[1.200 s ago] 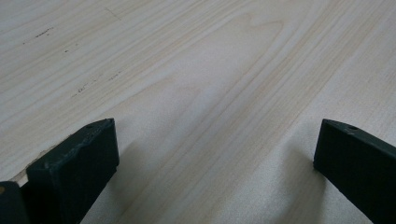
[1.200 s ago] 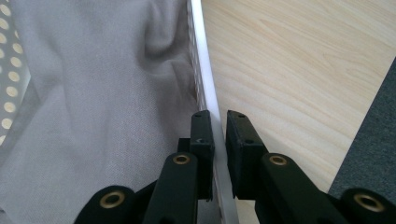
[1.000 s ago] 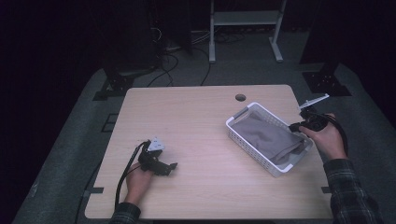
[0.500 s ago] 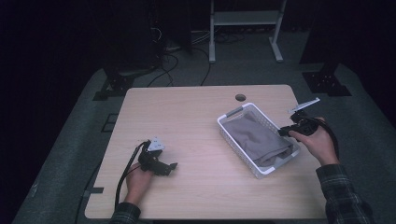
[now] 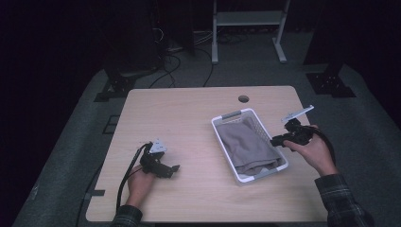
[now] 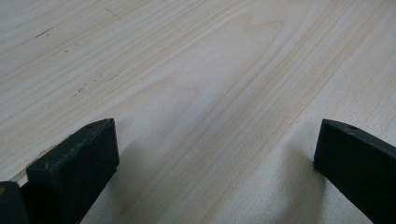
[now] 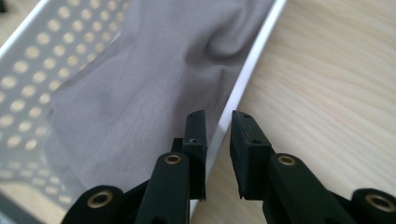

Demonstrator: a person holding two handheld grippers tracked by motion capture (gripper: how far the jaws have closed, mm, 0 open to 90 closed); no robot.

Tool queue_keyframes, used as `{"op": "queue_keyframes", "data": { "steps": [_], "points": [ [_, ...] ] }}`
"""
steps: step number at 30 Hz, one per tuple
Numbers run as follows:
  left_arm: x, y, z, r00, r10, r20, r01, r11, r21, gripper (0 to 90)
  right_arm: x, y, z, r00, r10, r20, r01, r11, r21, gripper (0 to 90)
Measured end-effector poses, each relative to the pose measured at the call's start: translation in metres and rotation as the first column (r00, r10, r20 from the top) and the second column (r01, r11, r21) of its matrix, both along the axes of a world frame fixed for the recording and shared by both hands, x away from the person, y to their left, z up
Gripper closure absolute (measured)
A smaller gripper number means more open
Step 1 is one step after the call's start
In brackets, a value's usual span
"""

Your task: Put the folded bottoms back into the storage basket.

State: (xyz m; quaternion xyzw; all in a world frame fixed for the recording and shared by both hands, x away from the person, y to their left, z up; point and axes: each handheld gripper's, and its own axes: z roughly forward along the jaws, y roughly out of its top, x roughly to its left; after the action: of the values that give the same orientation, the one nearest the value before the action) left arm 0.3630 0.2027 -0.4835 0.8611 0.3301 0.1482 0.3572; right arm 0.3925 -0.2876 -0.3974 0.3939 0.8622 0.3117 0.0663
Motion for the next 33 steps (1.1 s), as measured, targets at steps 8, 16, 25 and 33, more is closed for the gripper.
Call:
{"op": "queue_keyframes", "data": {
  "steps": [8, 16, 25, 33],
  "points": [
    [0.0, 0.0, 0.0, 1.0, 0.001, 0.0, -0.001, 1.0, 0.0, 0.0, -0.012, 0.02, 0.001, 0.9975, 0.069, -0.014, -0.069, 0.9972, 0.03, 73.6],
    [0.0, 0.0, 0.0, 1.0, 0.001, 0.0, -0.001, 1.0, 0.0, 0.0, -0.022, 0.042, 0.003, 0.9888, 0.148, -0.019, -0.147, 0.9879, 0.049, 72.8],
    [0.0, 0.0, 0.0, 1.0, 0.002, 0.0, -0.002, 1.0, 0.0, 0.0, -0.027, 0.056, 0.003, 0.9829, 0.184, -0.007, -0.183, 0.9818, 0.05, 71.9],
    [0.0, 0.0, 0.0, 1.0, 0.002, 0.0, -0.002, 1.0, 0.0, 0.0, -0.03, 0.041, 0.004, 0.9909, 0.116, 0.068, -0.121, 0.9892, 0.082, 53.7]
  ]
}}
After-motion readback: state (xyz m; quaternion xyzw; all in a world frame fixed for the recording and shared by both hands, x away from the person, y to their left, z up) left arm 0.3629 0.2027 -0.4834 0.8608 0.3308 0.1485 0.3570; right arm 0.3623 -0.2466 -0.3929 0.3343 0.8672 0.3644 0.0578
